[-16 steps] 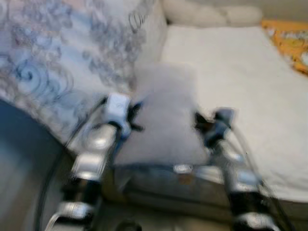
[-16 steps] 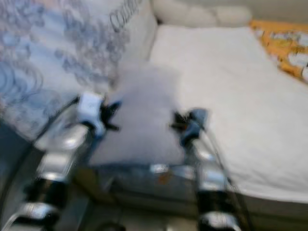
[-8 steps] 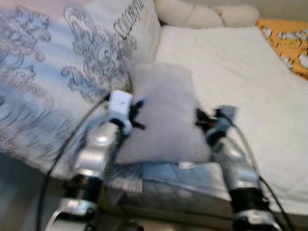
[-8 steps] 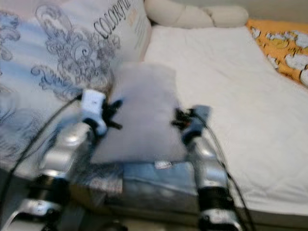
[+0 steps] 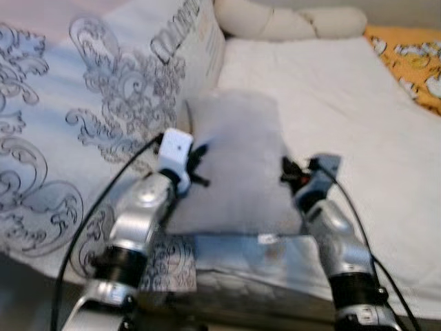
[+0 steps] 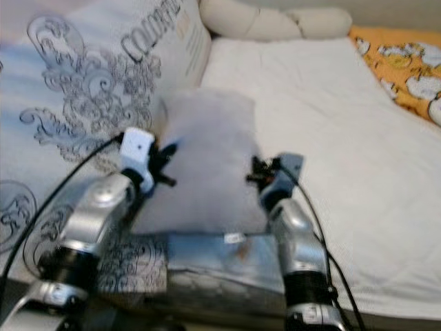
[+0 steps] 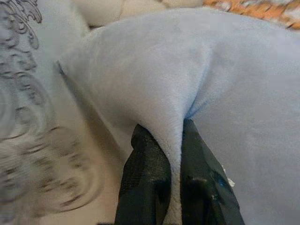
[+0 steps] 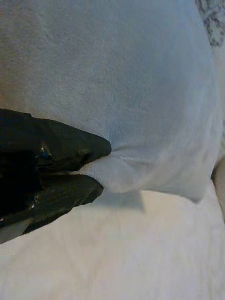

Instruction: Clean up the room

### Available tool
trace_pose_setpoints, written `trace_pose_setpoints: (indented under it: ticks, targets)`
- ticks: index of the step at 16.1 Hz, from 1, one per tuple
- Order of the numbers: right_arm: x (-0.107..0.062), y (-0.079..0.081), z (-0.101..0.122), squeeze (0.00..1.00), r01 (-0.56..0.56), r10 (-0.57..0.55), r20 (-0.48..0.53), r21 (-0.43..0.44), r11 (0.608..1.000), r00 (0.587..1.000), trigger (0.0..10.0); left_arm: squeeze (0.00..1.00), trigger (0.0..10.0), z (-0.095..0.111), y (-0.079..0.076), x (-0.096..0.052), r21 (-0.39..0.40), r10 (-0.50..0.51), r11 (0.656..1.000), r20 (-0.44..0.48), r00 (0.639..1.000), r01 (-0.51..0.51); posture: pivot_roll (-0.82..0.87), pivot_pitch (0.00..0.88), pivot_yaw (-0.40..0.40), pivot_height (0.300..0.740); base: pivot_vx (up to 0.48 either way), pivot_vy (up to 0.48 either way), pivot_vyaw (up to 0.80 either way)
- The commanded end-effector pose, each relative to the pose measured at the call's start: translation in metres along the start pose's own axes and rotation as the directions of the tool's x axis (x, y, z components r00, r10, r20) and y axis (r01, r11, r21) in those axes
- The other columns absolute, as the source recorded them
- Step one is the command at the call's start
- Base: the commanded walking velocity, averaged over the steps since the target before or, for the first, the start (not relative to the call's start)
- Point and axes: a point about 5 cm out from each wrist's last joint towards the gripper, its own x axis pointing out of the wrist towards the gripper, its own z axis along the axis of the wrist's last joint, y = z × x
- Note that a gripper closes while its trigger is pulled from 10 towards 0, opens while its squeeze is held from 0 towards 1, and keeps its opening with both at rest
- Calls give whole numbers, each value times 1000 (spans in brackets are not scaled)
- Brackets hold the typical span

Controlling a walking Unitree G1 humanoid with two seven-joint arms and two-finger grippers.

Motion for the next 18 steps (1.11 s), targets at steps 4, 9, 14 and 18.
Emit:
trace_pose_setpoints:
  ticks: [4, 9, 14, 18]
  targets:
    - [-10, -40, -4, 1000, 251, -253, 0, -133, 959, 967, 10000, 0, 10000, 28, 1, 23, 130, -51, 991, 75, 996, 41, 30, 0, 96, 740, 0, 0, 0]
    - [-22, -38, 0, 1000, 121, -114, 68, -118, 986, 991, 10000, 0, 10000, 33, 5, 41, 282, -70, 958, 38, 997, 56, -3, 0, 126, 740, 0, 0, 0]
    - [-40, -21, 26, 1000, -286, 302, 71, -180, 941, 951, 10000, 0, 10000, 46, 33, 45, 413, 11, 910, 48, 999, -30, -19, 0, 135, 740, 0, 0, 0]
    - [-43, -15, 38, 1000, -399, 416, 37, -220, 890, 908, 10000, 0, 10000, 56, 56, 44, 461, 99, 881, 43, 994, -108, -32, 0, 136, 740, 0, 0, 0]
